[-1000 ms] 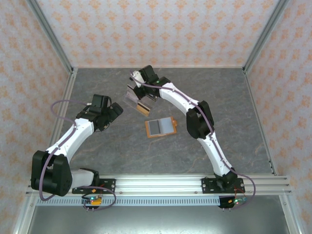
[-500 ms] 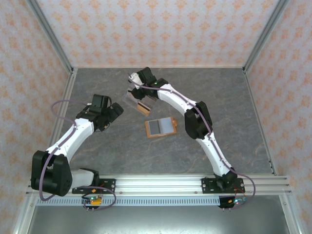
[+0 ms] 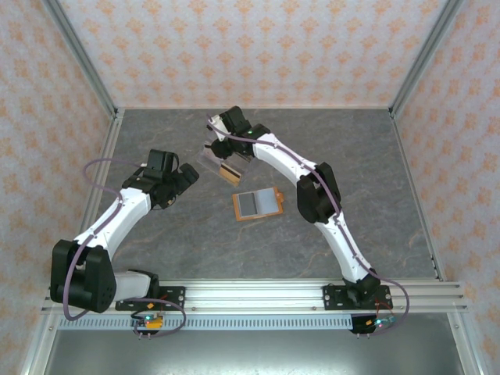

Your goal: Take the credit cards out of the card holder

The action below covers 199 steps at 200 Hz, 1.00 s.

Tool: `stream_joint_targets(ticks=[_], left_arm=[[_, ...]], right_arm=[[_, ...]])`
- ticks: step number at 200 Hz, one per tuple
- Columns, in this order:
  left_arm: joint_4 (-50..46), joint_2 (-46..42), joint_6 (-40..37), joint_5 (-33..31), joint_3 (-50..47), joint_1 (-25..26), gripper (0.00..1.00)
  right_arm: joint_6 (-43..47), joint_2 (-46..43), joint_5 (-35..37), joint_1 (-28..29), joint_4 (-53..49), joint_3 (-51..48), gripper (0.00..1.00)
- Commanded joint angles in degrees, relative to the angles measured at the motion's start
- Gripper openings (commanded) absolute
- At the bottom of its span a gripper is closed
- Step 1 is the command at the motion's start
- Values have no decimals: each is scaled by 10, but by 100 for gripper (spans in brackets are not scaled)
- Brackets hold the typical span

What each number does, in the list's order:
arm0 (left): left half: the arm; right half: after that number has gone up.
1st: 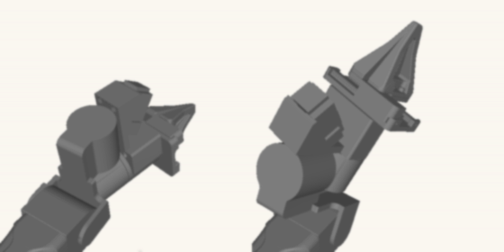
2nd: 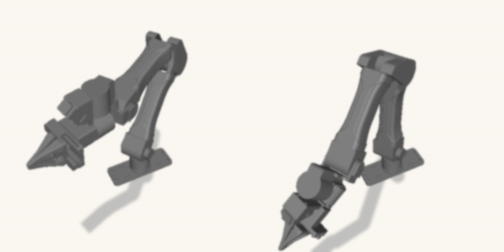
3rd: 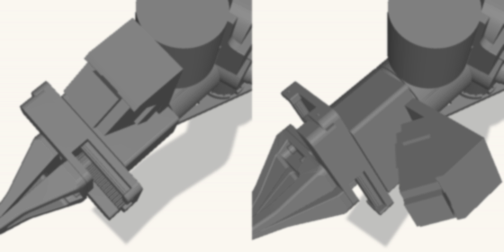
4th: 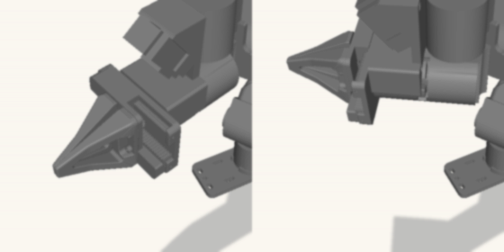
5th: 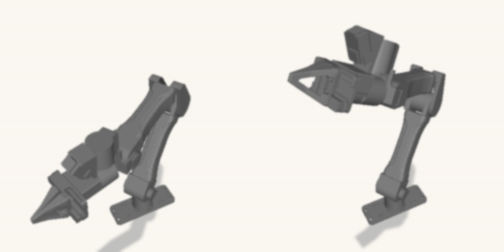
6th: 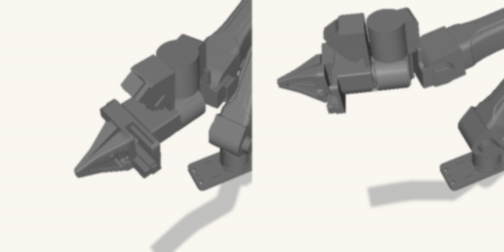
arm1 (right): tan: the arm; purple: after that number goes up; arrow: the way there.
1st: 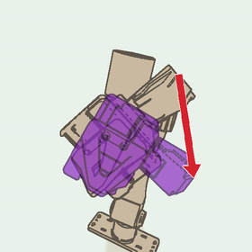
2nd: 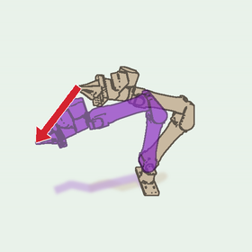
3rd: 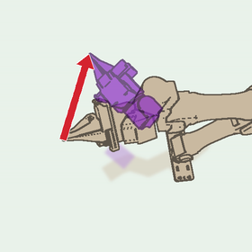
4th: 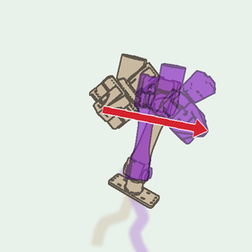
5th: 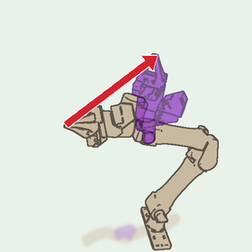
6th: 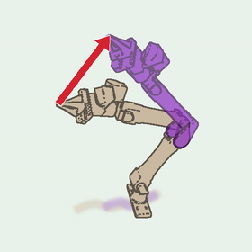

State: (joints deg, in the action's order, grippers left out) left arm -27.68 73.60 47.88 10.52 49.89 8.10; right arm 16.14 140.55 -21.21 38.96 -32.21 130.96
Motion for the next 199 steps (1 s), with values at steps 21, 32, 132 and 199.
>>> stream_joint_targets(ticks=[21, 32, 132, 199], left_arm=[[-10, 9, -11, 8, 14, -5, 100], [-10, 9, -11, 9, 14, -5, 100], [-14, 9, -14, 7, 13, -5, 100], [-14, 9, -14, 7, 11, -5, 100]], right_arm=[[-16, -22, -11, 1, -27, 22, 22], [-13, -21, -10, 1, -28, 22, 20], [-9, -33, -5, 1, 53, -24, 2], [-12, -41, 13, 1, 103, -64, 1]])
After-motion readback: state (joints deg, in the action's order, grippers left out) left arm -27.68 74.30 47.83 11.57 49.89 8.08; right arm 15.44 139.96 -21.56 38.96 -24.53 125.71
